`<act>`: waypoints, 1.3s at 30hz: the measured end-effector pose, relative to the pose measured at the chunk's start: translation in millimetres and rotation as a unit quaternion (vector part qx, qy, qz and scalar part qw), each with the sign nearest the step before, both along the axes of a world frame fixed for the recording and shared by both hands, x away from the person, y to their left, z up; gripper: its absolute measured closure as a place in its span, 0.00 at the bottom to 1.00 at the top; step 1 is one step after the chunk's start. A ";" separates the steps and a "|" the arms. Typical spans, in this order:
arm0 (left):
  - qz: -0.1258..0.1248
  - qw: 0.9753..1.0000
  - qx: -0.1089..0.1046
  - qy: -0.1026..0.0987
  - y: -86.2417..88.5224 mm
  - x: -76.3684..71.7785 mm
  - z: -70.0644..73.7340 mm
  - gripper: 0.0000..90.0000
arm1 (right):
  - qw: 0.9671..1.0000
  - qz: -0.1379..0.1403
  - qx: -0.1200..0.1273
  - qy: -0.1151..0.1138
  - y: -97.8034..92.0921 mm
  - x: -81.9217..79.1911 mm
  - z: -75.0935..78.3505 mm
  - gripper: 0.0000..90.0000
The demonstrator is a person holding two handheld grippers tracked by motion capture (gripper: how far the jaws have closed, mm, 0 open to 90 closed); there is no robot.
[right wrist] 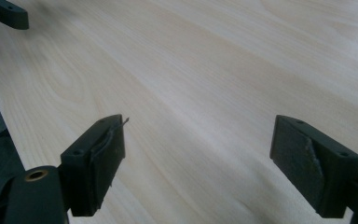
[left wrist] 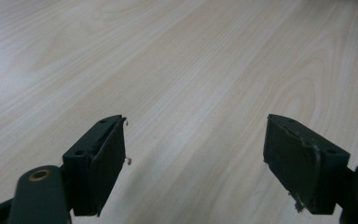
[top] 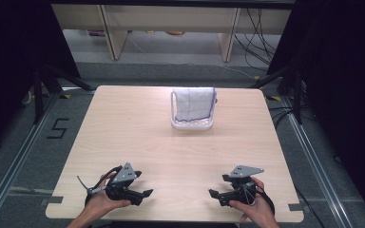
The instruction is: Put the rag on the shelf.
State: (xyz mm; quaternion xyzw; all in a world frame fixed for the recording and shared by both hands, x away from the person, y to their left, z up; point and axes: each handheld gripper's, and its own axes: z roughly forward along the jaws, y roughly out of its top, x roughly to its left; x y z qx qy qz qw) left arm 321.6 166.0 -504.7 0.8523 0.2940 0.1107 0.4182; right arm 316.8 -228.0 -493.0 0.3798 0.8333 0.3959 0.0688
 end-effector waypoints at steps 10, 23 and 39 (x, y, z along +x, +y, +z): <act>0.015 1.000 0.017 -0.007 10.5 -13.4 -5.2 0.23 | 1.000 -0.014 -0.003 0.006 -5.7 -13.1 -3.8 0.18; 0.010 1.000 0.020 -0.008 12.7 -23.2 -6.2 0.23 | 1.000 -0.005 -0.024 -0.011 -6.7 -22.7 -3.4 0.18; 0.012 1.000 0.026 -0.007 15.4 -20.2 -6.0 0.22 | 0.999 0.000 -0.026 -0.020 -6.5 -21.5 -2.6 0.19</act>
